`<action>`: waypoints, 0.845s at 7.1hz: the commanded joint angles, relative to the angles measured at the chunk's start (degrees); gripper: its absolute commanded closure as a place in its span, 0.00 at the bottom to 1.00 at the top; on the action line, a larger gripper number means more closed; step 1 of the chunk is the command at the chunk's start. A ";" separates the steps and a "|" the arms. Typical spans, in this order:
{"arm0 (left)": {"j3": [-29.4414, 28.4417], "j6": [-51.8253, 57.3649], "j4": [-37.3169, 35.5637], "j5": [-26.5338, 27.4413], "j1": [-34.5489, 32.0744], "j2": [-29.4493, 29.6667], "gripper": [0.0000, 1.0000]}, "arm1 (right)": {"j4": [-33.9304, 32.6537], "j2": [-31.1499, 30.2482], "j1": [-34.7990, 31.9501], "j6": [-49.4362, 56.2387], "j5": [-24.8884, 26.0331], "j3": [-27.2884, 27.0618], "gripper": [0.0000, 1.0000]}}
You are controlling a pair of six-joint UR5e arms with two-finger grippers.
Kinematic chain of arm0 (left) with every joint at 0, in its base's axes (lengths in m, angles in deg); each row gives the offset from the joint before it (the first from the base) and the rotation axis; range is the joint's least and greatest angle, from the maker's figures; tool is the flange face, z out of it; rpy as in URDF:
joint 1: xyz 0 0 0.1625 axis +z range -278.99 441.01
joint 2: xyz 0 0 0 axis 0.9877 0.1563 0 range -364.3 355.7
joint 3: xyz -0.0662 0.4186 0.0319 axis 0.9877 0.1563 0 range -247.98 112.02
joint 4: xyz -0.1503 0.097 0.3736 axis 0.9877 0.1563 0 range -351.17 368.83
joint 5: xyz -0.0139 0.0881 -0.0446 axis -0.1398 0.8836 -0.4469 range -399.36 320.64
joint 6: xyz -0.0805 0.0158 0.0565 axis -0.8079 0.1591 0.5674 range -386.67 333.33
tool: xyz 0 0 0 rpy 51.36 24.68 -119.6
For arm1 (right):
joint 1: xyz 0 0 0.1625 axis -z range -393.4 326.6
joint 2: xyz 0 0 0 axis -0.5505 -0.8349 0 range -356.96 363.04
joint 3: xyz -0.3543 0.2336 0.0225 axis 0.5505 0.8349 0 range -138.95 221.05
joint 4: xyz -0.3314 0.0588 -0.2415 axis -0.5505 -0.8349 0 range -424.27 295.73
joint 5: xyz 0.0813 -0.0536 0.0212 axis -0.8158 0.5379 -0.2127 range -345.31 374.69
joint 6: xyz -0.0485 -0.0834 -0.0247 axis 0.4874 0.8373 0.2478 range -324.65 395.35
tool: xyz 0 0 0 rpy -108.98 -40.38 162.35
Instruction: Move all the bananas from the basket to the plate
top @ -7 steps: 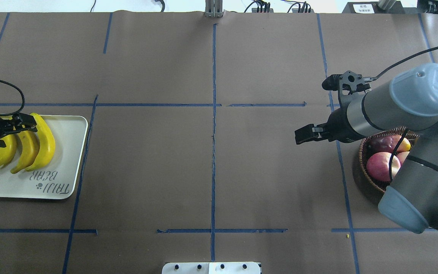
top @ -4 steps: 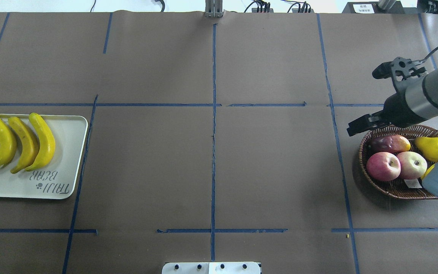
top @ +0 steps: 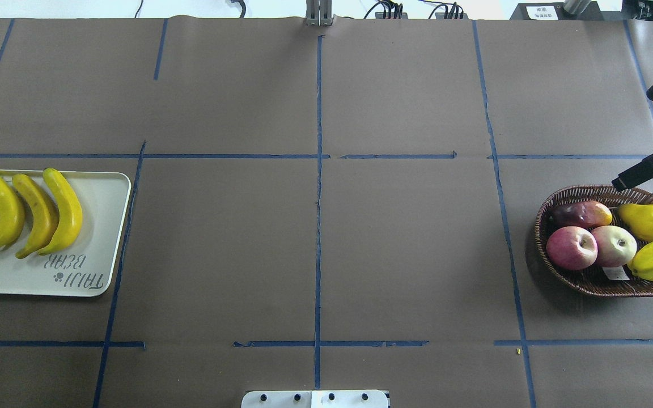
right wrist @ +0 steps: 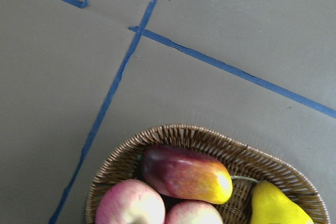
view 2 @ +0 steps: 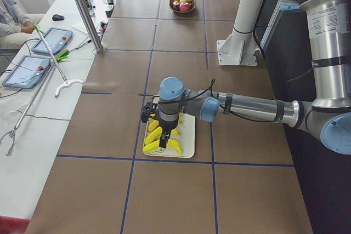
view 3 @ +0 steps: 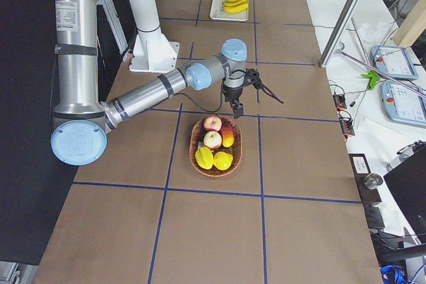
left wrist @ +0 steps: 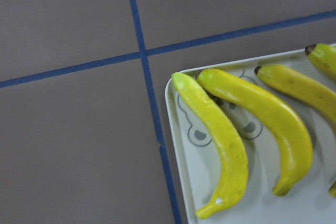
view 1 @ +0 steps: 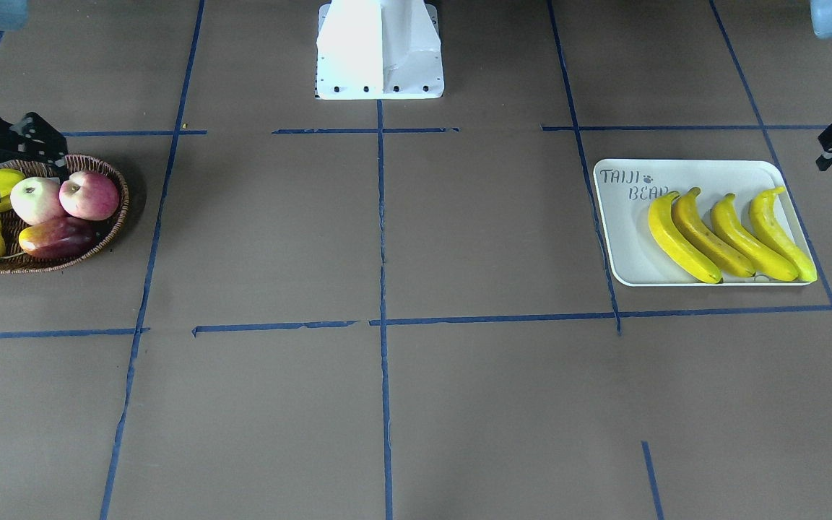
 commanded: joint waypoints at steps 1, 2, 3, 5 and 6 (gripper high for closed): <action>-0.17 9.51 -13.81 -4.51 -4.74 2.43 0.00 | -8.37 -0.11 -8.34 15.52 -0.35 0.44 0.00; -0.35 9.55 -15.24 -7.60 -7.38 2.52 0.00 | -11.88 -0.20 -12.73 22.29 -2.61 1.84 0.00; -0.70 9.55 -14.65 -7.71 -8.10 2.52 0.00 | -13.48 -1.07 -17.04 26.97 -5.59 4.72 0.00; -1.40 9.63 -14.38 -7.45 -8.11 1.65 0.00 | -12.80 -4.06 -22.86 28.60 -5.27 11.13 0.01; -2.45 9.64 -14.29 -7.45 -8.11 2.08 0.00 | -12.71 -4.24 -23.58 27.55 -4.83 13.25 0.02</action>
